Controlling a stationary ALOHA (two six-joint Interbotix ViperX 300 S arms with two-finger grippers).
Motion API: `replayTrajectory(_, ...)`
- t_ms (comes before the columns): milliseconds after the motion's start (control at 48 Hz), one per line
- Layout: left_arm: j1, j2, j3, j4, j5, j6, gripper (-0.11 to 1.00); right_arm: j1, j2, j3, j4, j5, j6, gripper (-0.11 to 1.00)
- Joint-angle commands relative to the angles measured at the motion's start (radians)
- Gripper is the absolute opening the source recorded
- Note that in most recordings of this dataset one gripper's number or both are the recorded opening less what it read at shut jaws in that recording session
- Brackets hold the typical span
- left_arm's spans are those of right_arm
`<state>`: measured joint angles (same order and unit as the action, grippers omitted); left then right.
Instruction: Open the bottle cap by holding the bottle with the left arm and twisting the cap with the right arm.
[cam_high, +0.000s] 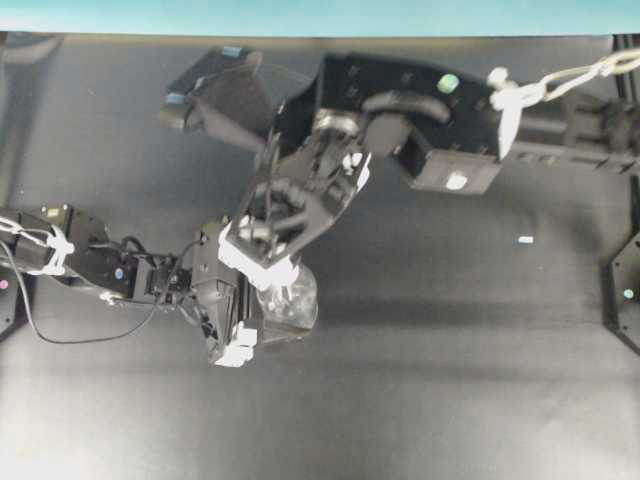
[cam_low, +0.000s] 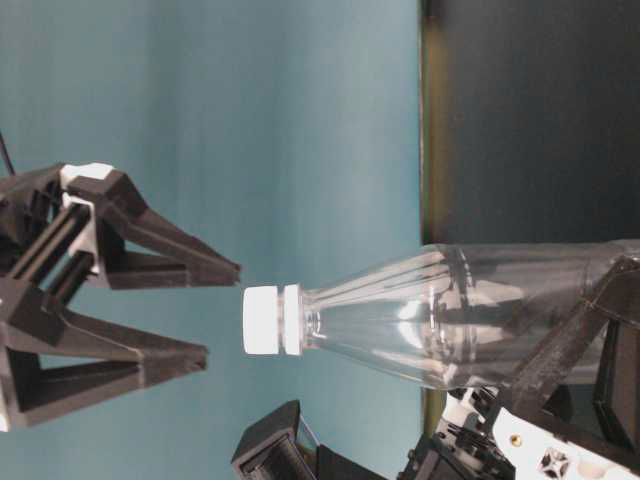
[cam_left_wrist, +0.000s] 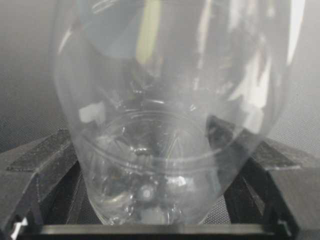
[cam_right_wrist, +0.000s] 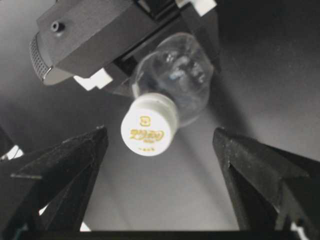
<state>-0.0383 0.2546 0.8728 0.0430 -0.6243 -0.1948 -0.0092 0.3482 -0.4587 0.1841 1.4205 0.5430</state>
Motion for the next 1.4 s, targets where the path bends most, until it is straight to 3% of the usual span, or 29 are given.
replayTrajectory(0,0.008,0.009,0.012,0.0,0.014,-0.006,0.84,0.021,0.008,-0.011,0.003,0.006,0.011,0.81)
replayTrajectory(292,0.012,0.011,0.011,-0.002,0.015,-0.006,0.84,0.032,0.023,-0.008,0.003,0.005,0.006,0.77)
replayTrajectory(396,0.012,0.009,0.011,0.0,0.015,-0.006,0.84,0.034,0.025,-0.008,0.005,0.009,0.005,0.66)
replayTrajectory(542,0.014,0.011,0.011,0.0,0.015,-0.006,0.84,0.04,0.023,-0.005,0.005,0.012,0.0,0.37)
replayTrajectory(688,0.017,0.011,0.011,0.0,0.015,-0.005,0.84,0.038,0.023,-0.003,0.003,0.009,-0.043,0.36)
replayTrajectory(896,0.02,0.009,0.011,-0.002,0.017,-0.005,0.84,0.038,0.023,0.0,0.003,0.015,-0.219,0.36)
replayTrajectory(1209,0.015,0.009,0.008,0.0,0.025,-0.006,0.84,0.04,0.021,0.003,-0.003,0.028,-0.583,0.36)
replayTrajectory(1376,0.008,0.009,0.011,0.0,0.025,-0.006,0.84,0.046,0.021,0.005,-0.037,0.04,-0.782,0.36)
